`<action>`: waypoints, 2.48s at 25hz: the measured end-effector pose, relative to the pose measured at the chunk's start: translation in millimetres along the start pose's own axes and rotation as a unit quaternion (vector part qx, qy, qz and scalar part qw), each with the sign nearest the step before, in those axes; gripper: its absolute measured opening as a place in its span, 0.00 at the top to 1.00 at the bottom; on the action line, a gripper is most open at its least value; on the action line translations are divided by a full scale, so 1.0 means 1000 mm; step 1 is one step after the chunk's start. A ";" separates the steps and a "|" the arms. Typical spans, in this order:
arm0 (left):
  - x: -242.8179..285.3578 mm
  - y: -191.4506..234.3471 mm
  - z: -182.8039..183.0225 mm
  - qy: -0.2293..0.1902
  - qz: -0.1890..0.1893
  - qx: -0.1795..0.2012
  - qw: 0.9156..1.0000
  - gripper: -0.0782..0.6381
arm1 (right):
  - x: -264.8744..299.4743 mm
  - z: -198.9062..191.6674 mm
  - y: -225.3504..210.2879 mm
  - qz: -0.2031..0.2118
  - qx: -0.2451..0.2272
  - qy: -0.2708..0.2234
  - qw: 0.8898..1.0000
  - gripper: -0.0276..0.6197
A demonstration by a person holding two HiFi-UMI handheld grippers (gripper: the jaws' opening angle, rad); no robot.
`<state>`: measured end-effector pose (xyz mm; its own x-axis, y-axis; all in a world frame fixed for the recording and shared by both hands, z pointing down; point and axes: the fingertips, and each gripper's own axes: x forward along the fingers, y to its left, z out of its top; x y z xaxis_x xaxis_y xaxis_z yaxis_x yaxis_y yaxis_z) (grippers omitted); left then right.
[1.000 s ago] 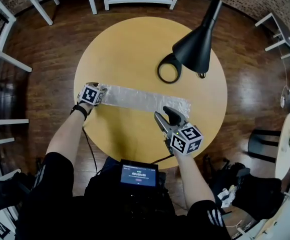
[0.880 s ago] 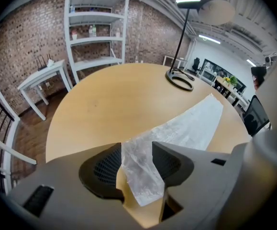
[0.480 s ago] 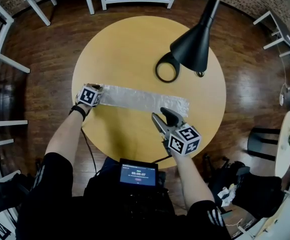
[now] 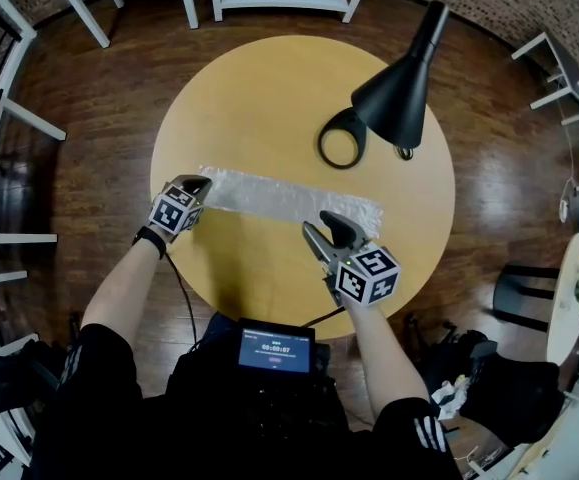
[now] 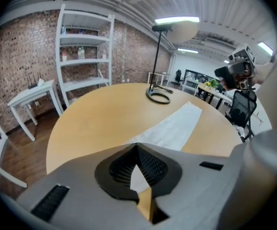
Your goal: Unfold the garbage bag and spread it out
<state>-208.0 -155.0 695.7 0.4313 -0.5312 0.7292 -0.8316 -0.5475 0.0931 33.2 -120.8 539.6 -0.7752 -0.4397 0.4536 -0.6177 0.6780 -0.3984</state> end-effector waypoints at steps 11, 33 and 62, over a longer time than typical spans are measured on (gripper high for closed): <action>-0.063 -0.056 0.013 -0.066 -0.048 0.060 0.995 0.89 | 0.055 -0.014 0.017 0.038 -0.078 0.064 0.994 0.66; -0.087 -0.099 -0.049 -0.033 -0.070 0.174 0.982 0.89 | 0.157 -0.115 -0.024 0.046 -0.420 0.328 0.845 0.76; -0.079 -0.100 -0.138 0.079 -0.078 0.176 0.978 0.89 | 0.087 -0.221 0.054 0.095 -0.314 0.348 0.878 0.93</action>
<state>-207.6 31.4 722.5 0.4604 -0.3322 0.8232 -0.5761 -0.8173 -0.0076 -38.8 7.8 733.3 -0.4530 0.0341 0.8908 -0.1227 0.9874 -0.1001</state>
